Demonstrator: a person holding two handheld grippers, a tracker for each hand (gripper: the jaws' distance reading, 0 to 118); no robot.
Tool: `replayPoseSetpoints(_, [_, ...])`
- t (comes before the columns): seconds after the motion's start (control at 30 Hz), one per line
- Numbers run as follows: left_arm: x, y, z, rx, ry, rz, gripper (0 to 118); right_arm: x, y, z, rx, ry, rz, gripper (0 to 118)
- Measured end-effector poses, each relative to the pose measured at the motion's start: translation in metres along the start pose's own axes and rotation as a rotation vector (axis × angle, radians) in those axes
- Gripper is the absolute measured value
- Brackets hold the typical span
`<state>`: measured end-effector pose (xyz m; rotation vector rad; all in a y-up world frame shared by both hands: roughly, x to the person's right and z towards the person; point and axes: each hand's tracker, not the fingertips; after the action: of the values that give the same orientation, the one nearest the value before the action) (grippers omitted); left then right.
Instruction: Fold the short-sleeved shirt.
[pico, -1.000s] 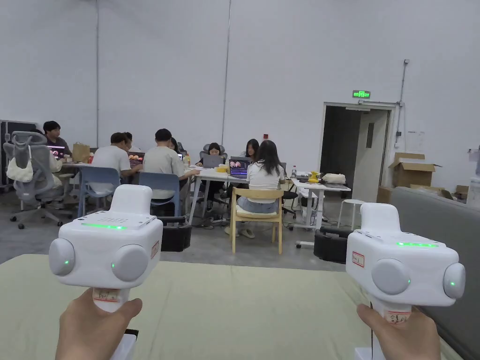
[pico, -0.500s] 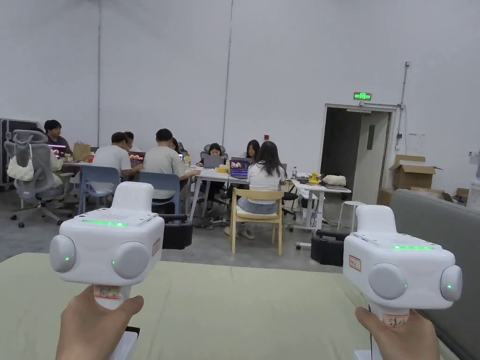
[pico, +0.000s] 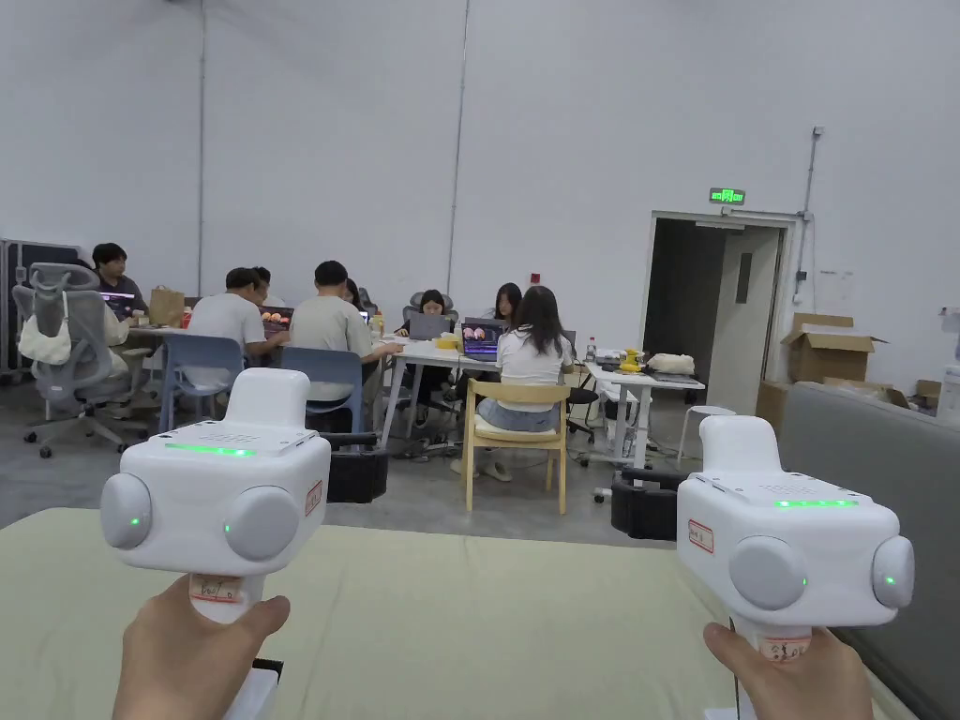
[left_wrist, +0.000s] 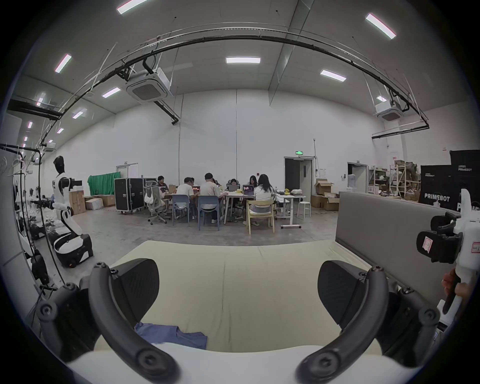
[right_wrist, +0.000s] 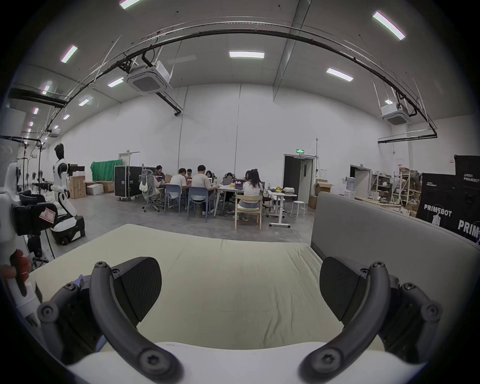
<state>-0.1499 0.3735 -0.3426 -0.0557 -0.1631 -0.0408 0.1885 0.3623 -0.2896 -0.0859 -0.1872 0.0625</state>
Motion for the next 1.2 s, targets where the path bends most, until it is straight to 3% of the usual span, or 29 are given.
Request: replayPoseSetpoints(1.2, [0.0015, -0.0047, 0.0039, 0.067, -0.051, -0.032, 118, 0.0052, -0.0077, 0.0018, 0.021, 0.034, -0.023, 118])
